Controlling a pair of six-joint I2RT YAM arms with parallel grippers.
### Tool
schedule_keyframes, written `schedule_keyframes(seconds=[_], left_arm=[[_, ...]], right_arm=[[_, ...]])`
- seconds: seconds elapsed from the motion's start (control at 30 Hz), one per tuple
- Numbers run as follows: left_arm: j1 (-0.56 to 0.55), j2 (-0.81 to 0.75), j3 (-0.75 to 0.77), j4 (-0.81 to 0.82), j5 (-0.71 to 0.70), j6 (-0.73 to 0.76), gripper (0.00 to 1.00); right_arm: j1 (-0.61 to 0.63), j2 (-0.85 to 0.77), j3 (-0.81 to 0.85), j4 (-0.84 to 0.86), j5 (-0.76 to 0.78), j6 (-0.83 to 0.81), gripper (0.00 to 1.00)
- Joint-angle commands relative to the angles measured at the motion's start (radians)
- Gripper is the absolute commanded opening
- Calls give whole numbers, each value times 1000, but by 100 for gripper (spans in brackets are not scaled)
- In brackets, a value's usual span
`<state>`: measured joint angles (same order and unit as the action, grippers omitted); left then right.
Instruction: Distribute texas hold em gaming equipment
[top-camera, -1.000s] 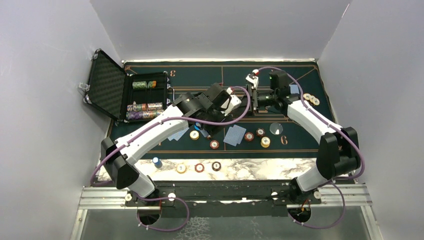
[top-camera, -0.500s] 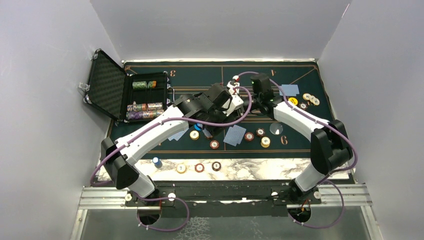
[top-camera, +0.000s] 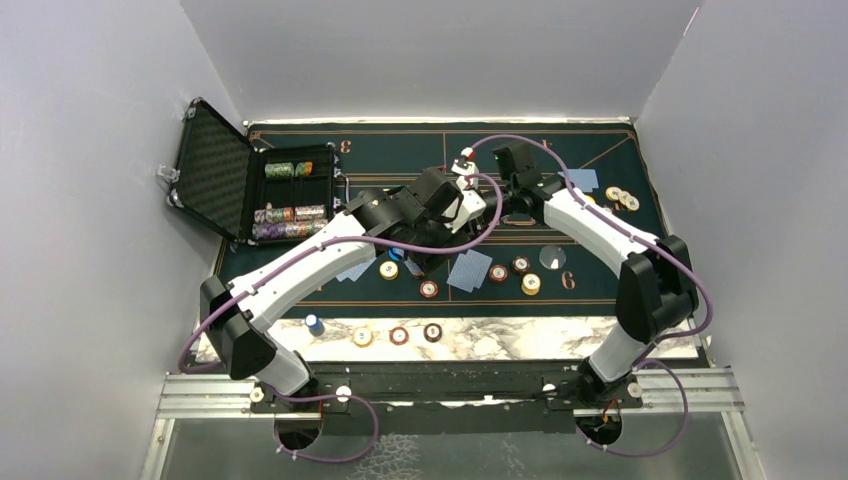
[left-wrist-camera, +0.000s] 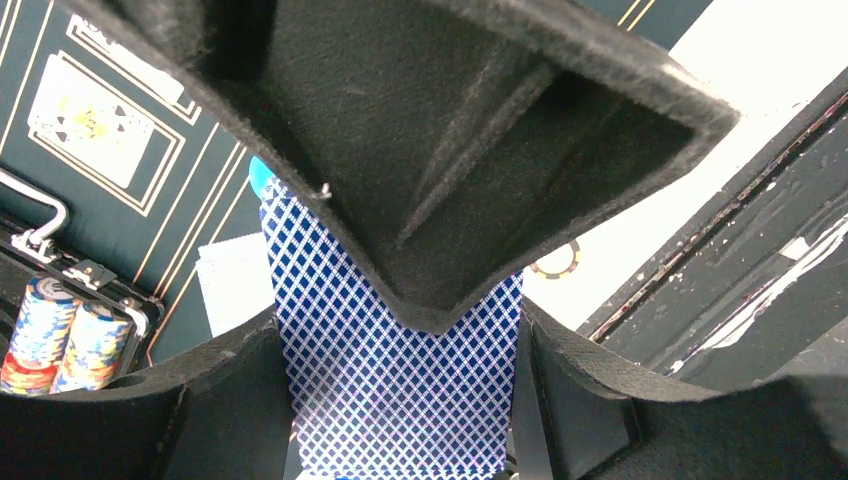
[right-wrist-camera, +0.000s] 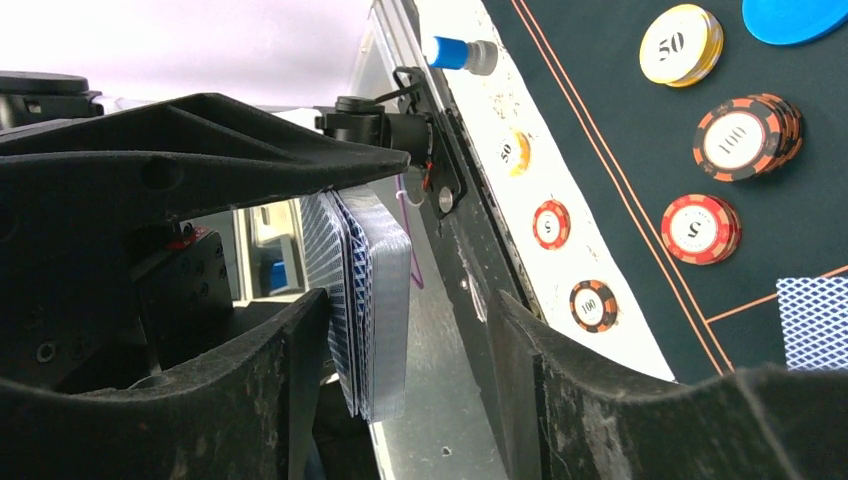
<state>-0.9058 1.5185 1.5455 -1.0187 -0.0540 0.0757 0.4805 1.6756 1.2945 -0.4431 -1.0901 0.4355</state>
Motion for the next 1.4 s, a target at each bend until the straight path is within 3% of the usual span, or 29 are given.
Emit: schedule_keyframes(seconds=[0.0, 0.43, 0.7, 0.83, 1.03, 1.37], left_arm=[[-7, -48, -1, 28, -3, -2, 0], [-7, -57, -18, 28, -1, -10, 0], [-7, -62, -31, 27, -2, -14, 0], [-6, -58, -32, 25, 0, -11, 0], [-6, -49, -27, 26, 5, -3, 0], [-6, -35, -24, 20, 3, 9, 0]], right_arm=[[-14, 10, 20, -100, 63, -66, 59], [-58, -34, 24, -88, 54, -69, 49], [-107, -78, -2, -48, -57, -49, 59], [-108, -104, -76, 77, -133, 36, 47], [-101, -92, -78, 95, -185, 46, 33], [-82, -97, -129, 223, -244, 160, 26]])
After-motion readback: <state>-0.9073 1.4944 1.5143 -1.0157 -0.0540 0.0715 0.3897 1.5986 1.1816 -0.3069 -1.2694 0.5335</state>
